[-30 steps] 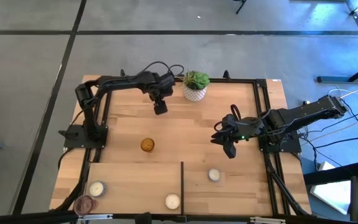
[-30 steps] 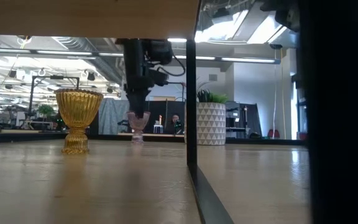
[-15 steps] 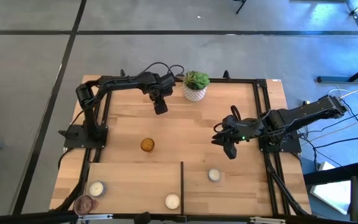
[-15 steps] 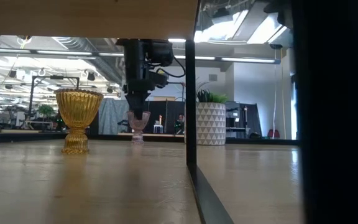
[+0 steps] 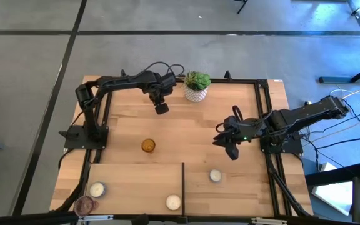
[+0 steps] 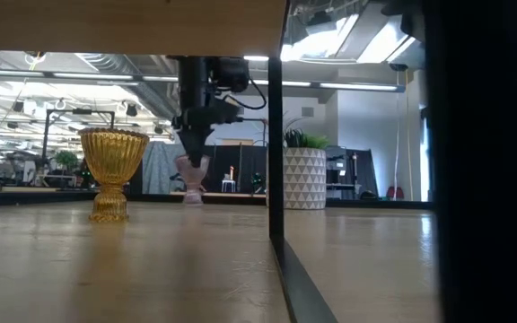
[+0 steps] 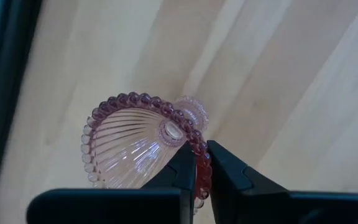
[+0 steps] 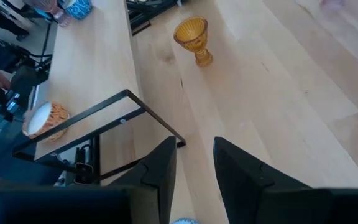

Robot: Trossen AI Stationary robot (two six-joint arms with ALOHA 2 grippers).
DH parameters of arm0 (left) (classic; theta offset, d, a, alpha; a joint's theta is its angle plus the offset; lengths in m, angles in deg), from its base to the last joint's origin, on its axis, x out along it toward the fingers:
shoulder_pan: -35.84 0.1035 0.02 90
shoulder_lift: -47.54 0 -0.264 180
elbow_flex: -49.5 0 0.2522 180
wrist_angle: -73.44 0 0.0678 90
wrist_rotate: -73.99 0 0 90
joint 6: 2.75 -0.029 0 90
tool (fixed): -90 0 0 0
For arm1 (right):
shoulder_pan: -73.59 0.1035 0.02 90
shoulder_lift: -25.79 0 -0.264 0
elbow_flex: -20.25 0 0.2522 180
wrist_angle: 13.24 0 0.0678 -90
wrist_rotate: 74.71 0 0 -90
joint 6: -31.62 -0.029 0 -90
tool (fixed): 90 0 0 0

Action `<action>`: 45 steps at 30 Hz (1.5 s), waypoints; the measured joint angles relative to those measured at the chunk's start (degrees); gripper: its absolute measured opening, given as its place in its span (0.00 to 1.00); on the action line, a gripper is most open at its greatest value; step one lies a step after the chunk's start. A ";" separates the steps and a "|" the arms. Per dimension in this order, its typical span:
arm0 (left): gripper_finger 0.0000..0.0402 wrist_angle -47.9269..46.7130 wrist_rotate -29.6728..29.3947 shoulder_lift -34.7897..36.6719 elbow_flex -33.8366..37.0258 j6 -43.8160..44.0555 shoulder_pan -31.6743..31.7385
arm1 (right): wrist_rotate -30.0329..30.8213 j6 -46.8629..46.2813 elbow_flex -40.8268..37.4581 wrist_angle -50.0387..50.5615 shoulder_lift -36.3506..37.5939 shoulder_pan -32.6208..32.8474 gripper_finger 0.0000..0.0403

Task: Pick & Place candle stick holders
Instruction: Put the pink glass on the shelf

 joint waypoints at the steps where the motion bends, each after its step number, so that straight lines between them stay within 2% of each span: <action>1: 0.04 -0.27 -0.17 0.24 -0.77 -0.02 -0.08 | -0.19 -0.07 0.00 -0.13 0.00 -0.02 0.27; 6: 0.04 -4.35 0.04 1.95 -4.86 -0.02 -0.20 | -0.33 -0.07 0.00 -1.39 0.00 -0.02 0.27; 12: 0.04 -11.25 3.68 4.69 -10.59 2.75 -2.18 | -1.23 -0.07 0.00 -2.00 0.00 -0.02 0.27; 18: 0.04 -19.39 6.44 9.72 -15.95 13.75 -7.67 | -3.39 -0.06 0.00 -2.02 0.30 -0.02 0.27; 27: 0.04 -26.07 6.50 18.81 -19.53 37.58 -22.82 | -5.50 1.89 0.00 -2.33 0.31 1.54 0.27; 36: 0.04 -32.84 6.34 20.99 -19.52 58.93 -42.93 | -5.49 2.87 0.00 -6.02 0.29 1.77 0.27; 41: 0.04 -33.44 3.00 20.99 -19.57 71.74 -53.27 | -5.47 1.24 0.00 -9.07 0.11 1.87 0.27; 45: 0.04 -33.46 -0.99 20.63 -22.19 79.21 -60.46 | -4.86 -0.49 0.00 -10.71 0.09 2.32 0.27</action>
